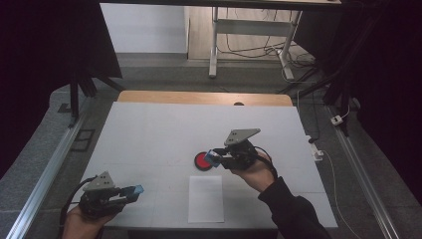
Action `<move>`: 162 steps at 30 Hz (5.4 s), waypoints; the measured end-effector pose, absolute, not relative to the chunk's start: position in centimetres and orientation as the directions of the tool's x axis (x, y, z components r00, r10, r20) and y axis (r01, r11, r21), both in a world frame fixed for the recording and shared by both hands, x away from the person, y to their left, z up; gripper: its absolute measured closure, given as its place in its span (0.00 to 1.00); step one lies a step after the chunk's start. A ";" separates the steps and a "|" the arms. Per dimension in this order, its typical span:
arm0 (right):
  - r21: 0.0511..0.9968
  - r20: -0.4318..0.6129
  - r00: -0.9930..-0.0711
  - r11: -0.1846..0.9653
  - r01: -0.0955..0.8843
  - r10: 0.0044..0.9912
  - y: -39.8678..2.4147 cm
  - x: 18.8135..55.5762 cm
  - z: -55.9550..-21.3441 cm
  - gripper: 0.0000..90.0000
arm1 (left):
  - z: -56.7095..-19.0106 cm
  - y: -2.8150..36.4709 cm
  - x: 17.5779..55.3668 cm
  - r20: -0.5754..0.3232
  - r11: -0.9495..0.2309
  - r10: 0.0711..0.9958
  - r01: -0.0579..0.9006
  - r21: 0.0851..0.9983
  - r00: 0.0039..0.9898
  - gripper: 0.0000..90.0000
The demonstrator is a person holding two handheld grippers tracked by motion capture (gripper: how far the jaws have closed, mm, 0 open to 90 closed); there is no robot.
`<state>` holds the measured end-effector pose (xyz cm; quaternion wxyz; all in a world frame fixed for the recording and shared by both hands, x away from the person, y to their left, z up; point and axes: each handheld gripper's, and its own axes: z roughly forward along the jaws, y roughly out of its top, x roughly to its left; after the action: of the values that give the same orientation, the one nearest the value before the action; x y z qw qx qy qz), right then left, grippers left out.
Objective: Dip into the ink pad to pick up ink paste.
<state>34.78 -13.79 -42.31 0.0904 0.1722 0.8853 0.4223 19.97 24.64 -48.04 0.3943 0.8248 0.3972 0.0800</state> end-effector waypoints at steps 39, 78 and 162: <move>0.670 -0.020 -0.904 0.677 0.304 0.426 -10.5 39.5 -46.4 0.78 | -48.1 24.7 20.0 -0.180 -0.373 0.720 0.592 0.714 0.670 0.76; 0.619 -0.048 -0.904 0.723 0.307 0.425 -8.6 40.4 -47.8 0.78 | -48.1 24.6 20.0 -0.178 -0.378 0.721 0.596 0.708 0.670 0.76; 0.640 -0.018 -0.911 0.705 0.305 0.411 -8.6 39.7 -48.1 0.78 | -48.1 24.6 20.1 -0.182 -0.378 0.719 0.598 0.707 0.671 0.76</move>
<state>39.75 -8.58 -48.13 0.0801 0.1948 0.9199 0.3308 20.06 24.58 -48.10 0.3902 0.8265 0.3983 0.0778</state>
